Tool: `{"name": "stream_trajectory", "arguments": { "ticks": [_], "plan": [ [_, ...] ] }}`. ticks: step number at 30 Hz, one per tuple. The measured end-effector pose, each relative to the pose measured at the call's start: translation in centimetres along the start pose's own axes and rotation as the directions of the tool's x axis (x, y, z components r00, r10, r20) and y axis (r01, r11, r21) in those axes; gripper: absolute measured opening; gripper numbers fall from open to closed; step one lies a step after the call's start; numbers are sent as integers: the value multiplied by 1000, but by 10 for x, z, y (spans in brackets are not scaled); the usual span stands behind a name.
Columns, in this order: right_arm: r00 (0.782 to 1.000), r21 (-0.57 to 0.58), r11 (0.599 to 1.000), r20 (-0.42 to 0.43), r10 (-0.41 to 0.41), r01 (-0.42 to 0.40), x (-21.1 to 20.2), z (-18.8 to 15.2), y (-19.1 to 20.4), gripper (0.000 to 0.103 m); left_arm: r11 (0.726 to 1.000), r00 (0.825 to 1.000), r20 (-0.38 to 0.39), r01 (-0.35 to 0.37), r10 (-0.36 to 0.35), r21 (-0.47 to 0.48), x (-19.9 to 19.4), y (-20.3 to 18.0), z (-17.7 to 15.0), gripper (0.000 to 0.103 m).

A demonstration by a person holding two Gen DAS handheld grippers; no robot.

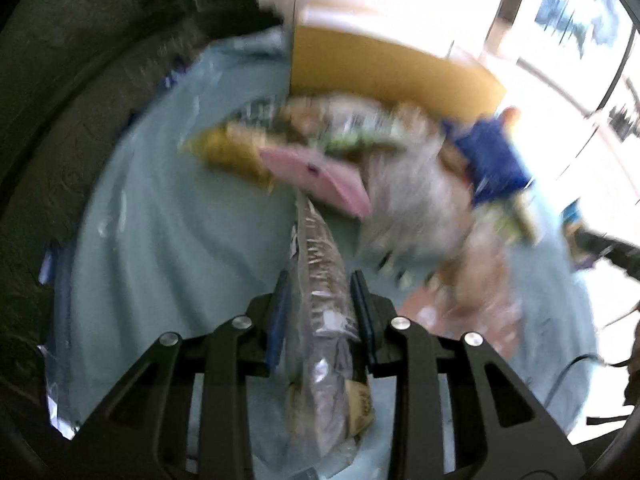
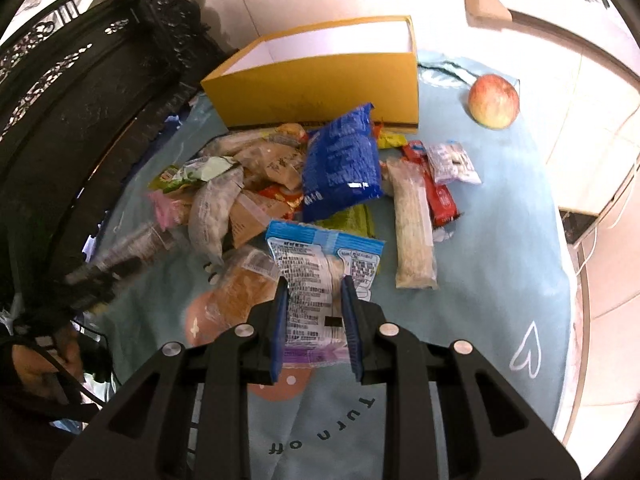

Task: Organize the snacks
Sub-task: 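Lift both held snacks and carry them over the yellow box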

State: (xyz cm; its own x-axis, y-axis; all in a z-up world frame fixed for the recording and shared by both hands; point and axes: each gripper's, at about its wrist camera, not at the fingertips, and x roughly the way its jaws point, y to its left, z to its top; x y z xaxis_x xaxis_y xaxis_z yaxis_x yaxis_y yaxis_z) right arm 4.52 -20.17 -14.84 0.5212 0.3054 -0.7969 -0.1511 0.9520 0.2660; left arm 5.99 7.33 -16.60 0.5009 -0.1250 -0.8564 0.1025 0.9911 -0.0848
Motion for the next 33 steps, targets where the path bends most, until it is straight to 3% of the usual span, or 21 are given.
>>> {"name": "stream_trajectory", "arguments": {
  "ticks": [3, 4, 5, 6, 8, 12, 16, 22, 29, 33],
  "plan": [
    [1000, -9, 1000, -14, 2, -2, 1, -5, 3, 26, 1000, 998, -66, -18, 17, -15, 26, 3, -2, 35],
    [1000, -12, 1000, -18, 2, -2, 2, -7, 4, 26, 999, 996, -83, -15, 13, -34, 33, 4, 0, 47],
    [1000, -16, 1000, -25, 0, -1, 2, -9, 5, 26, 998, 993, -116, -7, 0, -62, 42, 8, 2, 53],
    [1000, -18, 1000, -29, 1, -1, 3, -10, 5, 26, 996, 990, -143, -9, -3, -83, 48, 10, 2, 53],
    [999, -20, 1000, -33, -1, 1, 2, -12, 5, 26, 994, 987, -156, 10, -28, -112, 50, 15, 6, 31],
    [1000, -7, 1000, -21, -8, 8, -4, -12, 0, 26, 991, 984, -163, 49, -69, -121, 40, 15, 4, 27],
    [1000, 2, 1000, 10, -6, 6, -14, -6, -4, 26, 985, 984, -115, 123, -137, -118, 9, 8, 4, 27],
    [997, -4, 999, 73, 33, -33, -35, 9, 2, 26, 984, 984, 7, 176, -176, -16, -49, -14, 20, 27],
    [981, -19, 996, 172, 88, -86, -70, 52, 9, 26, 971, 962, 134, 237, -237, 18, -91, -38, 72, 27],
    [966, -61, 994, 238, 100, -88, -92, 89, 15, 26, 965, 951, 168, 260, -259, 19, -99, -46, 111, 27]
  ]
}}
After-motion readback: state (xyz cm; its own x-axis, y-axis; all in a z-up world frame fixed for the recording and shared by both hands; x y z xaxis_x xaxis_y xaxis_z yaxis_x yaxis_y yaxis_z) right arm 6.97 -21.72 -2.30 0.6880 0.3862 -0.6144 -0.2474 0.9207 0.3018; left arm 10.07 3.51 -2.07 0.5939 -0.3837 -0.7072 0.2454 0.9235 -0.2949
